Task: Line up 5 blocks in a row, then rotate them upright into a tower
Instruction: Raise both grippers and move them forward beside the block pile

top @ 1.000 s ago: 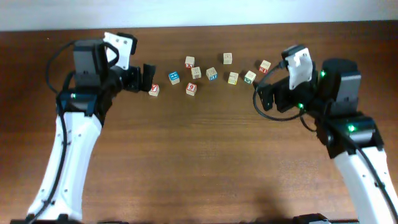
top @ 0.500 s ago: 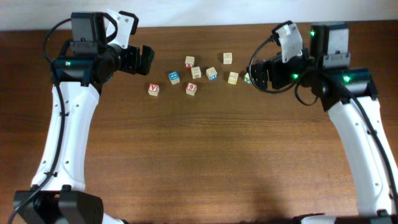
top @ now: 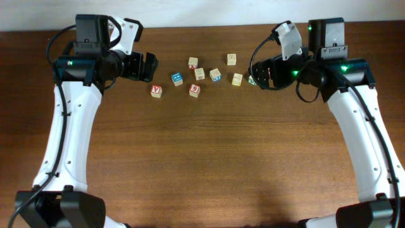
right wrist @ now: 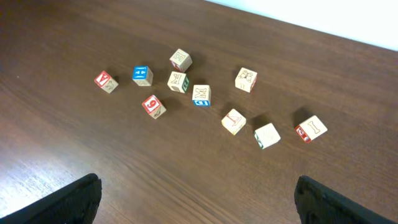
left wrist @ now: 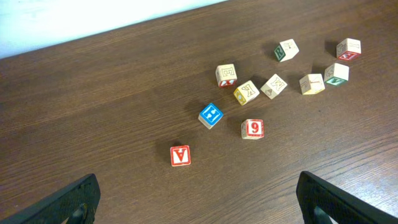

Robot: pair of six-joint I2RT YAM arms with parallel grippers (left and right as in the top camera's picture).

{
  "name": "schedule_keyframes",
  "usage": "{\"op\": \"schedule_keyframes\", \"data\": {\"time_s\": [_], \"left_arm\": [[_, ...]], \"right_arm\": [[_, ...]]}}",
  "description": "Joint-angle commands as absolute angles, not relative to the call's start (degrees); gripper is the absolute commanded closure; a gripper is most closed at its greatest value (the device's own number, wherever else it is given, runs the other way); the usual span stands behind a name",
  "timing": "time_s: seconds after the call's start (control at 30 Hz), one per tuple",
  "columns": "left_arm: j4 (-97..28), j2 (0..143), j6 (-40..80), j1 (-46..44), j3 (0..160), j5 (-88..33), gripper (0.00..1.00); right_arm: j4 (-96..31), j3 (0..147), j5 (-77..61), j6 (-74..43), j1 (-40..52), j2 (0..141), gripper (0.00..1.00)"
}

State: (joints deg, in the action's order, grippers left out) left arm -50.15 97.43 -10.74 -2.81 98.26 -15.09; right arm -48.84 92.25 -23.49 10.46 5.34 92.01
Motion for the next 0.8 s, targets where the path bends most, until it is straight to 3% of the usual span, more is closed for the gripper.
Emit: {"op": "schedule_keyframes", "data": {"time_s": [0.0, 0.23, 0.37, 0.77], "left_arm": [[-50.26, 98.04, -11.64, -2.46, 99.70, -16.32, 0.01], [-50.65, 98.74, 0.93, -2.46, 99.70, -2.52, 0.01], [-51.55, 98.80, 2.24, -2.46, 99.70, -1.61, 0.00], [-60.55, 98.26, 13.65, -4.01, 99.70, 3.25, 0.09]], "right_arm": [[-48.45, 93.76, -17.89, 4.23, 5.56, 92.38, 0.01], [-46.30, 93.78, -8.10, -6.72, 5.63, 96.05, 0.01], [-43.55, 93.78, -8.27, -8.43, 5.67, 101.49, 0.00], [-37.50, 93.76, -3.77, -19.66, 5.74, 111.55, 0.15]]}}
